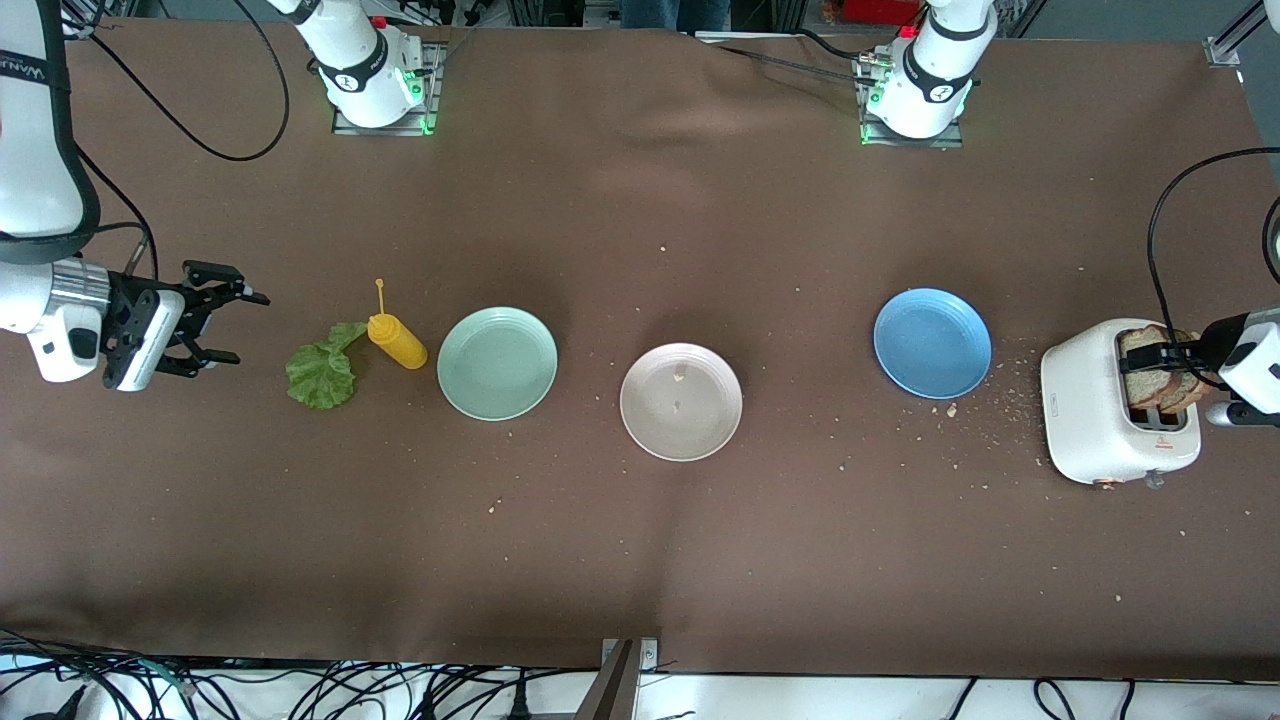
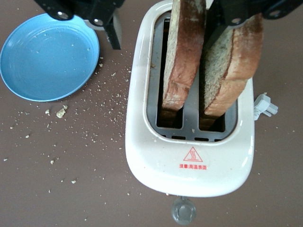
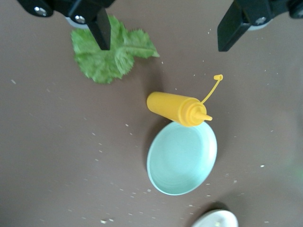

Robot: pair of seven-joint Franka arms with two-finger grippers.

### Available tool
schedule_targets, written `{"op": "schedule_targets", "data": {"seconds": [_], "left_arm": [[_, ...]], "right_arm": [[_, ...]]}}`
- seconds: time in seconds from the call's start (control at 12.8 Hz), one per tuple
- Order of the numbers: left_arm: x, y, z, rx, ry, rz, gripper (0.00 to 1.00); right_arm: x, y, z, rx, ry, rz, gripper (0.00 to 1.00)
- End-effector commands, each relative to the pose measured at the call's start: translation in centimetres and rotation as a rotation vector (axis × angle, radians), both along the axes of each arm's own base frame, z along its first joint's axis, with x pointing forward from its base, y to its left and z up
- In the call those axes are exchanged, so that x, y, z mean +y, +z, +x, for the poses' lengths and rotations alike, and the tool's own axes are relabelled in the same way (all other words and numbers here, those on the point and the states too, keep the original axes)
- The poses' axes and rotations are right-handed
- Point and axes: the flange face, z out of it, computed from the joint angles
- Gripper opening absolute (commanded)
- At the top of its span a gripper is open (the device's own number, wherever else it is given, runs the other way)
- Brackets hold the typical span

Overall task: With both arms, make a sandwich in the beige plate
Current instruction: 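Grasp a bread slice with the left gripper while the right gripper grasps the mustard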

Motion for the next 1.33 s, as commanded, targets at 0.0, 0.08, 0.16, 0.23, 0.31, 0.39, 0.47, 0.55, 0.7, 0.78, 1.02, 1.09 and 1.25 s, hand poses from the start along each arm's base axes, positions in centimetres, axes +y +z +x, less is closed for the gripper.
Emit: {"op": "schedule_targets", "data": {"seconds": [0.0, 0.08, 0.16, 0.23, 0.31, 0.39, 0.47, 0.55, 0.7, 0.78, 1.02, 1.09, 1.25], "left_arm": [[0.6, -1.2, 0.2, 0.018, -0.027, 0.004, 0.00], [1.2, -0.9, 0.0, 0.016, -0.035, 0.002, 0.00], [1.2, -0.1, 0.1, 0.005, -0.041, 0.007, 0.00], [1.3, 1.2, 0.4, 0.002, -0.059, 0.006, 0.00], [1.5, 2.5, 0.6, 0.005, -0.091, 0.000, 0.00], [1.7, 4.0, 0.9, -0.002, -0.109, -0.002, 0.00], [1.8, 5.4, 1.1, -0.008, -0.107, 0.000, 0.00], [2.0, 7.2, 1.3, -0.007, -0.103, -0.001, 0.00], [1.0, 11.1, 1.4, 0.015, -0.108, -0.021, 0.00], [-1.0, 12.3, 1.7, 0.031, -0.138, -0.031, 0.00], [-8.8, 11.1, 3.1, 0.061, -0.211, -0.173, 0.00], [-11.3, 9.4, 3.8, 0.076, -0.227, -0.249, 0.00], [-18.2, 5.8, 5.0, 0.127, -0.222, -0.398, 0.00]], "right_arm": [[-2.2, -5.7, -0.8, -0.078, 0.085, 0.163, 1.00], [-2.6, -7.8, -0.9, -0.101, 0.108, 0.213, 1.00], [-2.5, -9.5, -0.9, -0.127, 0.132, 0.262, 1.00], [-2.2, -11.0, -0.9, -0.154, 0.160, 0.308, 1.00], [-1.6, -12.5, -1.1, -0.171, 0.184, 0.368, 1.00], [-1.0, -13.9, -1.3, -0.193, 0.199, 0.433, 1.00], [-0.7, -15.1, -1.5, -0.220, 0.211, 0.486, 1.00], [-0.3, -16.3, -1.7, -0.235, 0.219, 0.530, 1.00], [0.6, -18.2, -2.1, -0.290, 0.255, 0.600, 1.00], [0.9, -19.4, -2.4, -0.307, 0.272, 0.627, 1.00], [2.2, -20.7, -2.5, -0.352, 0.311, 0.675, 1.00], [3.1, -21.0, -2.4, -0.366, 0.329, 0.692, 1.00], [4.2, -21.7, -2.5, -0.375, 0.350, 0.716, 1.00]]}}
